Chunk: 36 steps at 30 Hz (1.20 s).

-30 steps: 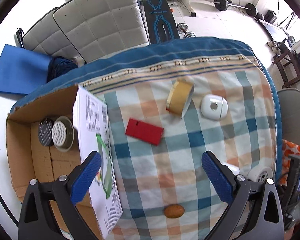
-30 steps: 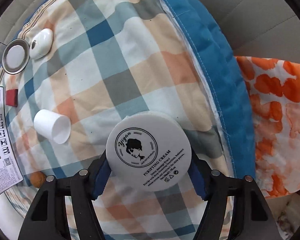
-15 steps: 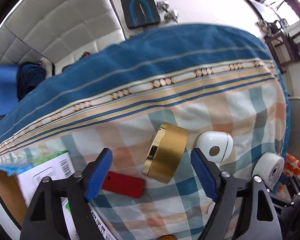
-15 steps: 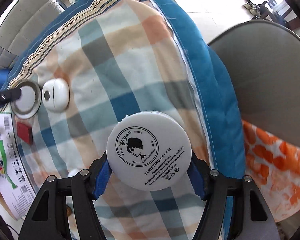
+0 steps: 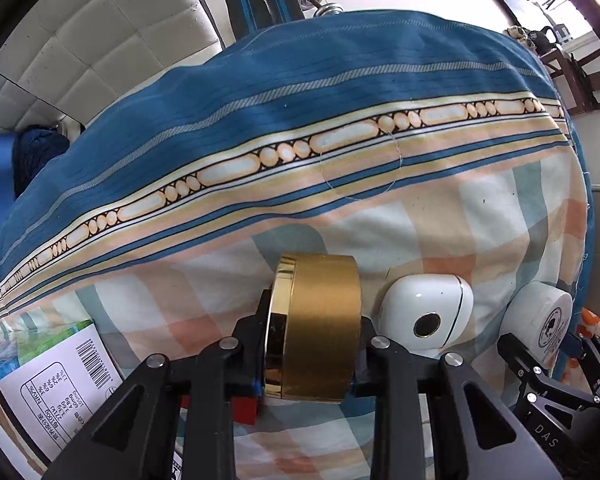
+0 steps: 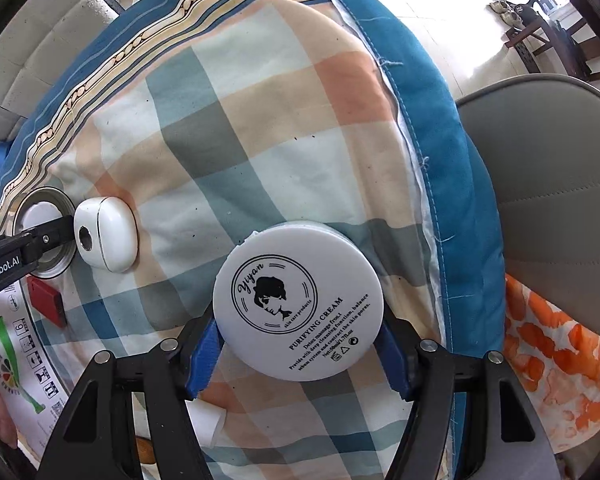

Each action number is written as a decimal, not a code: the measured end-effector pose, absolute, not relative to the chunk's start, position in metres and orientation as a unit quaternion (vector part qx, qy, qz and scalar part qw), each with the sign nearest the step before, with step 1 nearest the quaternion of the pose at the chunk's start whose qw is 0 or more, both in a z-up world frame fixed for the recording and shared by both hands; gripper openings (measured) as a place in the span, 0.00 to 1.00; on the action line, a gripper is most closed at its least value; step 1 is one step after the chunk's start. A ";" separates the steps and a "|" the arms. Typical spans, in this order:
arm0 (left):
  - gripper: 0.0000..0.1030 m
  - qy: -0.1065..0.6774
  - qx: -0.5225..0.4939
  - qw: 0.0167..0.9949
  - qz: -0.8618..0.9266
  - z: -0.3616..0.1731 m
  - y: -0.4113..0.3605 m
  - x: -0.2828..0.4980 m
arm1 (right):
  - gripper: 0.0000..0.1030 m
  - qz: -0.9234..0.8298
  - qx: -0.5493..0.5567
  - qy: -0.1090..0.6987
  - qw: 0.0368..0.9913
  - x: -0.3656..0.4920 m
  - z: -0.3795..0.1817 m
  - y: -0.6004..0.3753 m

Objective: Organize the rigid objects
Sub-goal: 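Carry gold tape roll and white cream tin over the box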

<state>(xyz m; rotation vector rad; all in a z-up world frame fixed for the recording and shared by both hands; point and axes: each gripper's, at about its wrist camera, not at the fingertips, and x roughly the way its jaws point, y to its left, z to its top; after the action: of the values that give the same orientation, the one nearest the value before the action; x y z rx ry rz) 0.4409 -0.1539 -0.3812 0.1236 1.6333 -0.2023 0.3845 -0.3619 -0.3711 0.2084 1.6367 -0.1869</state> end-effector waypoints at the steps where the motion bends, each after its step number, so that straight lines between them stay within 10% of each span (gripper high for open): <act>1: 0.24 0.725 0.053 0.681 -0.090 -0.379 -0.153 0.442 | 0.68 -0.082 0.092 0.727 0.675 0.385 -0.370 -0.362; 18: 0.24 0.656 -0.029 0.746 -0.111 -0.267 -0.074 0.352 | 0.68 0.000 0.082 0.689 0.720 0.343 -0.284 -0.292; 36: 0.24 0.624 -0.123 0.771 0.004 -0.207 0.195 0.264 | 0.68 0.131 0.045 0.667 0.732 0.285 -0.224 -0.014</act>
<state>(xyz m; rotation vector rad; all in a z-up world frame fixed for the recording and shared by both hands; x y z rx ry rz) 0.2636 0.1946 -0.2071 -0.2656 1.3538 0.0084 0.2852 -0.0144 -0.2238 0.0987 1.4673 0.2878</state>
